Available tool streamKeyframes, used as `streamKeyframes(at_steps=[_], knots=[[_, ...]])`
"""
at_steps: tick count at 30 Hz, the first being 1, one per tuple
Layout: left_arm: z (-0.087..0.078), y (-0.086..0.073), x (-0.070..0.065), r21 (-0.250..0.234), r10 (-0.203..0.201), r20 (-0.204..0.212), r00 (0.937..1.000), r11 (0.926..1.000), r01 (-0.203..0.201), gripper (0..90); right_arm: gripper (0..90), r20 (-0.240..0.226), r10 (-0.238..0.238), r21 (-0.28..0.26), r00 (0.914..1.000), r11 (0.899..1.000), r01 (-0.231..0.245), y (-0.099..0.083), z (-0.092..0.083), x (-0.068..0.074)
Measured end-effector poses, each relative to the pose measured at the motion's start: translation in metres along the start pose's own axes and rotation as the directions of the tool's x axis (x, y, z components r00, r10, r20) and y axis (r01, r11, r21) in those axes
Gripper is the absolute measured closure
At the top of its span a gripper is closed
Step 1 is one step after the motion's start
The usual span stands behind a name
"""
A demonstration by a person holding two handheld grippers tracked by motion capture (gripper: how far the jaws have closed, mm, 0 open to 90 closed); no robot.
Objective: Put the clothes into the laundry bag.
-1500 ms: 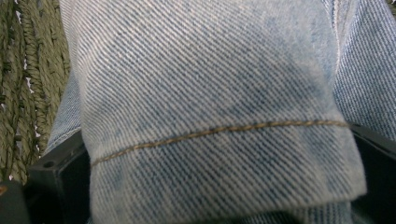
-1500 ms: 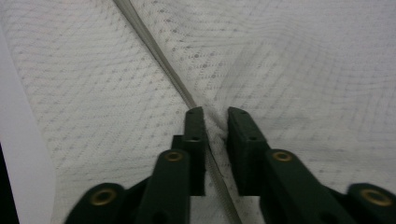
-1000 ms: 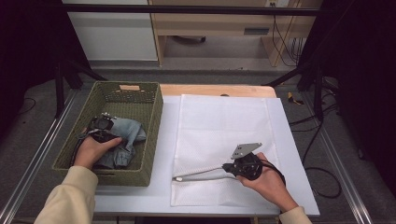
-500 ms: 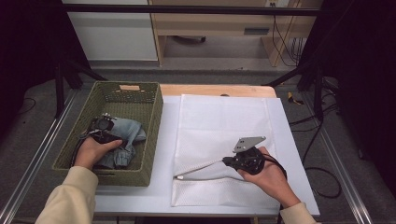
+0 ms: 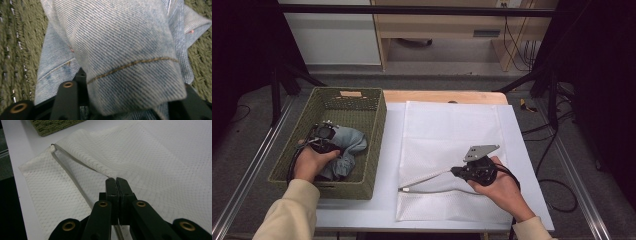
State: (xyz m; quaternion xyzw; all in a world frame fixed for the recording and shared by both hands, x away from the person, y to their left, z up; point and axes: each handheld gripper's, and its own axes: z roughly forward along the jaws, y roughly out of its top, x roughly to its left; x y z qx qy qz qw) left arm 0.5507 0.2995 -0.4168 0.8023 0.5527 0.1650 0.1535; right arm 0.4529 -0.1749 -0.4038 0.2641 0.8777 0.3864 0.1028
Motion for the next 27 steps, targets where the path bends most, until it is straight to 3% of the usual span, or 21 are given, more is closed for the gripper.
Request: streamKeyframes(at_steps=[2, 6, 16, 24, 27], knots=[[-0.005, 0.002, -0.001, -0.01, 0.001, -0.011, 0.9999, 0.9999, -0.001, 51.5, 89.2, 0.0, 0.004, 0.0, 1.0, 1.0, -0.004, 0.0, 0.0, 0.0], [-0.018, 0.005, -0.003, -0.075, 0.001, -0.006, 1.0, 0.9972, -0.001, 52.3, 89.2, -0.005, 0.0, 0.002, 1.0, 1.0, 0.0, 0.003, -0.003, -0.002], [-0.046, 0.004, -0.009, -0.215, 0.009, 0.0, 1.0, 0.9766, -0.009, 52.4, 89.3, -0.005, -0.008, -0.033, 1.0, 0.999, 0.008, 0.017, -0.019, -0.004], [-0.075, -0.003, -0.009, -0.336, 0.001, -0.01, 0.9999, 0.942, -0.004, 52.3, 89.2, -0.02, 0.0, -0.044, 0.9998, 0.999, -0.001, 0.019, -0.019, -0.005], [-0.086, -0.006, -0.011, -0.383, 0.0, -0.018, 0.9998, 0.9239, -0.006, 52.3, 89.2, -0.03, 0.006, -0.052, 0.9995, 0.999, -0.008, 0.021, -0.02, -0.005]])
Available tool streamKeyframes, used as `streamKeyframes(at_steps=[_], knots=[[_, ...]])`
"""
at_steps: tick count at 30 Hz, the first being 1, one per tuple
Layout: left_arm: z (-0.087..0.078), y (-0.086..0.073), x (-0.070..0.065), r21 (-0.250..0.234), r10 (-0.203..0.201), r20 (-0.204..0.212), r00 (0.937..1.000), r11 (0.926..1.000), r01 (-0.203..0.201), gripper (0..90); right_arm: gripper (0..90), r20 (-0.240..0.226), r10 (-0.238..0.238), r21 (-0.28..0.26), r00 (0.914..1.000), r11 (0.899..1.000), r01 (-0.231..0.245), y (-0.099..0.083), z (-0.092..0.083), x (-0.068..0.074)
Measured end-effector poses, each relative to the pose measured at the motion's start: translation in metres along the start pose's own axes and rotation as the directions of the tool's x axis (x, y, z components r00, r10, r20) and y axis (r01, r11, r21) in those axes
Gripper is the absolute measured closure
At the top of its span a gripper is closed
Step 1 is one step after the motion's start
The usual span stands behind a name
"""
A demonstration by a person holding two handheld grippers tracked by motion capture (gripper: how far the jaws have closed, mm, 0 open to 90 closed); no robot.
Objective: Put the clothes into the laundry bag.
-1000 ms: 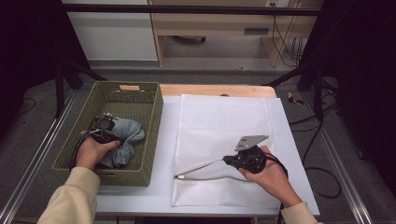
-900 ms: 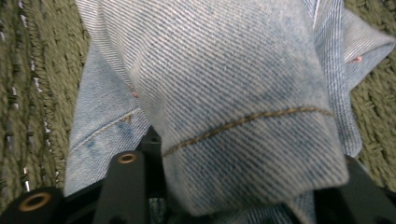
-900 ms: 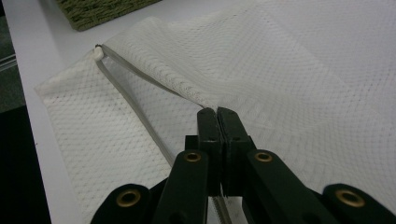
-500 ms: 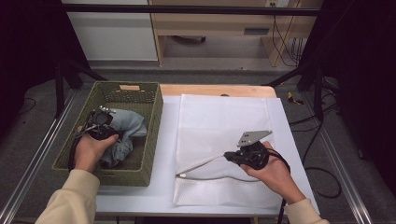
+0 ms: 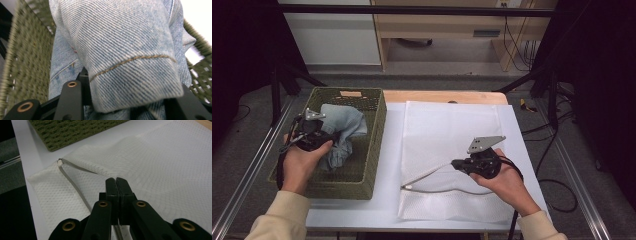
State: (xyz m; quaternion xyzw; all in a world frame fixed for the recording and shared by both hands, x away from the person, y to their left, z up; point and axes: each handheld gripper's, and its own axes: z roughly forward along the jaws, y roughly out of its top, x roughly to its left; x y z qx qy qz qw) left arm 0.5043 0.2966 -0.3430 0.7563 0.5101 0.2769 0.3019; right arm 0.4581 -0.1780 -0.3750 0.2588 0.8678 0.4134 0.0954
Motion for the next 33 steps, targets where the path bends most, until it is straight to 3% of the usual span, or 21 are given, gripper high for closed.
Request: streamKeyframes(at_steps=[8, 13, 19, 23, 27, 30, 33], knots=[[-0.03, 0.008, -0.01, -0.124, 0.007, 0.028, 0.9996, 0.9923, -0.003, 52.3, 89.3, -0.003, -0.001, -0.007, 1.0, 1.0, 0.001, 0.008, -0.003, 0.0], [-0.051, 0.014, -0.024, -0.2, 0.024, 0.064, 0.9976, 0.9797, -0.011, 52.3, 89.2, -0.012, 0.01, -0.01, 0.9999, 1.0, -0.01, 0.011, -0.003, 0.0], [-0.073, 0.021, -0.049, -0.272, 0.074, 0.11, 0.9912, 0.9615, -0.042, 52.2, 89.2, -0.021, 0.021, -0.004, 0.9995, 1.0, -0.021, 0.015, -0.005, -0.003], [-0.084, 0.024, -0.07, -0.306, 0.119, 0.147, 0.982, 0.9495, -0.069, 52.2, 89.3, -0.026, 0.027, 0.002, 0.9993, 1.0, -0.027, 0.018, -0.007, -0.005], [-0.091, 0.027, -0.092, -0.342, 0.181, 0.181, 0.9665, 0.9331, -0.111, 52.2, 89.3, -0.033, 0.041, 0.013, 0.9986, 0.999, -0.04, 0.021, -0.007, -0.007], [-0.092, 0.027, -0.11, -0.34, 0.208, 0.222, 0.9525, 0.9322, -0.125, 52.2, 89.3, -0.039, 0.044, 0.017, 0.9983, 0.999, -0.043, 0.023, -0.007, -0.008], [-0.092, 0.026, -0.124, -0.345, 0.225, 0.243, 0.9435, 0.9293, -0.133, 52.2, 89.2, -0.041, 0.052, 0.016, 0.9978, 0.999, -0.052, 0.024, -0.006, -0.008]])
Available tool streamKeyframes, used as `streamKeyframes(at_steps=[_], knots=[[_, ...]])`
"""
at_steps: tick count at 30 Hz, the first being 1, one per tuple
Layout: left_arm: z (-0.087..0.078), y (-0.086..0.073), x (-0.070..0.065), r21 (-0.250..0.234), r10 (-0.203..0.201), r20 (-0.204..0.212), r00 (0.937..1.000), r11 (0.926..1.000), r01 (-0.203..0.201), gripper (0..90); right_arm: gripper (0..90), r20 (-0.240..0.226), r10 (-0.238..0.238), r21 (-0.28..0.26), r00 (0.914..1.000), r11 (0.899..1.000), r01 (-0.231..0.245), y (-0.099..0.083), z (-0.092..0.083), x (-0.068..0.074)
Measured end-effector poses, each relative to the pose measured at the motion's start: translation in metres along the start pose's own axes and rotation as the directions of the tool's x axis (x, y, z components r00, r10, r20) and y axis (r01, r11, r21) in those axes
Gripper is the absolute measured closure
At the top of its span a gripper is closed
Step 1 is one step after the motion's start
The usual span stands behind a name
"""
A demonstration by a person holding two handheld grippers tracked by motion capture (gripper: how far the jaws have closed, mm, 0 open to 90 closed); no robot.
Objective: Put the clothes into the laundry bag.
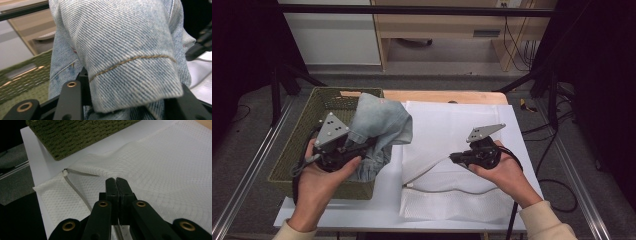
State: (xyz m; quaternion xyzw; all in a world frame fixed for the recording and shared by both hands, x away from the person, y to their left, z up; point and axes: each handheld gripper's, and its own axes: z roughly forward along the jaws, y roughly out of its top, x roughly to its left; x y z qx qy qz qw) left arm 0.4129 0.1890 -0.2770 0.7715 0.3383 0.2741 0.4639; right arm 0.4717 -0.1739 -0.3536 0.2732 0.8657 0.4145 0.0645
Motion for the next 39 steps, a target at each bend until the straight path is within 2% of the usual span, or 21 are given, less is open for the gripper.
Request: streamKeyframes(at_steps=[4, 8, 14, 27, 34, 39], knots=[[0.007, -0.001, -0.016, -0.009, 0.035, 0.035, 0.9988, 0.9993, -0.035, 52.1, 89.2, -0.004, 0.004, 0.008, 1.0, 1.0, -0.004, 0.001, 0.0, -0.002], [0.014, -0.003, -0.028, 0.004, 0.042, 0.062, 0.9972, 0.9991, -0.042, 52.1, 89.2, -0.006, 0.015, 0.011, 0.9999, 1.0, -0.015, 0.003, 0.0, -0.004], [0.022, -0.004, -0.035, 0.001, 0.076, 0.065, 0.995, 0.9971, -0.076, 52.1, 89.2, -0.006, 0.015, 0.015, 0.9999, 1.0, -0.015, 0.005, 0.0, -0.005], [0.027, -0.004, -0.044, -0.03, 0.091, 0.067, 0.9936, 0.9956, -0.089, 52.1, 89.2, -0.015, 0.026, 0.016, 0.9995, 1.0, -0.026, 0.005, 0.001, -0.007], [0.024, -0.002, -0.057, -0.069, 0.101, 0.093, 0.9906, 0.9931, -0.095, 52.1, 89.2, -0.018, 0.037, 0.012, 0.9992, 0.999, -0.037, 0.008, 0.002, -0.008], [0.023, -0.006, -0.07, -0.068, 0.105, 0.135, 0.9852, 0.993, -0.097, 52.1, 89.2, -0.016, 0.039, 0.016, 0.9991, 0.999, -0.039, 0.008, 0.002, -0.01]])
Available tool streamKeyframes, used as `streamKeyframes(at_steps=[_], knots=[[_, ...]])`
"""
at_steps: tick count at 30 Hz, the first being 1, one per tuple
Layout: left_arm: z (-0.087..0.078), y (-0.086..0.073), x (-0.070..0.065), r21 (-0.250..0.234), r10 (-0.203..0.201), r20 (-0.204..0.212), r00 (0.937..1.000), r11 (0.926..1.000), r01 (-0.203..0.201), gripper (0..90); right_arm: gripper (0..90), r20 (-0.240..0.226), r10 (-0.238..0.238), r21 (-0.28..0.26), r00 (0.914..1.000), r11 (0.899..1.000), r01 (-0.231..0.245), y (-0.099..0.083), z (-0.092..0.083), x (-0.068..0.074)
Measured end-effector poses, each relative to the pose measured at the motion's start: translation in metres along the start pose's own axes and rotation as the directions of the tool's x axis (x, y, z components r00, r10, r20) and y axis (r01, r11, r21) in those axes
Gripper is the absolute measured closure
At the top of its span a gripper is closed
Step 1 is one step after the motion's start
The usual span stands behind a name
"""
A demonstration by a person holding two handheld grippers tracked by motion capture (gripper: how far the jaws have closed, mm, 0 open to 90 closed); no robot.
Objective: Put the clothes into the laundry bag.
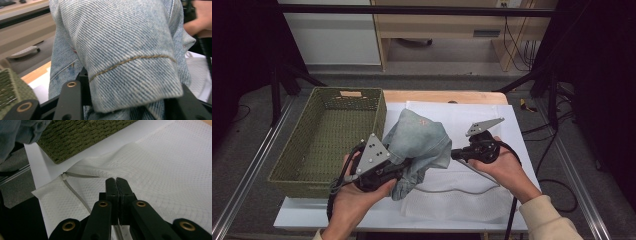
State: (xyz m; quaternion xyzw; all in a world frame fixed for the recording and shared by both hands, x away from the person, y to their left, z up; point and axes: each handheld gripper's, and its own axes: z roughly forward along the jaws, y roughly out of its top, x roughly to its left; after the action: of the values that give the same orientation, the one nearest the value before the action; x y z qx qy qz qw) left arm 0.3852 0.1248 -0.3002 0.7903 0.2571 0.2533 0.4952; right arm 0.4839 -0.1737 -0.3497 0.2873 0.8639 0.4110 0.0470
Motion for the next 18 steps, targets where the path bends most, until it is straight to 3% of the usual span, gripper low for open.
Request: streamKeyframes(at_steps=[18], knots=[[0.005, -0.004, -0.023, -0.012, 0.023, 0.071, 0.9972, 0.9997, -0.022, 52.1, 89.2, 0.01, 0.005, 0.001, 0.9999, 1.0, -0.005, 0.001, 0.001, 0.0]])
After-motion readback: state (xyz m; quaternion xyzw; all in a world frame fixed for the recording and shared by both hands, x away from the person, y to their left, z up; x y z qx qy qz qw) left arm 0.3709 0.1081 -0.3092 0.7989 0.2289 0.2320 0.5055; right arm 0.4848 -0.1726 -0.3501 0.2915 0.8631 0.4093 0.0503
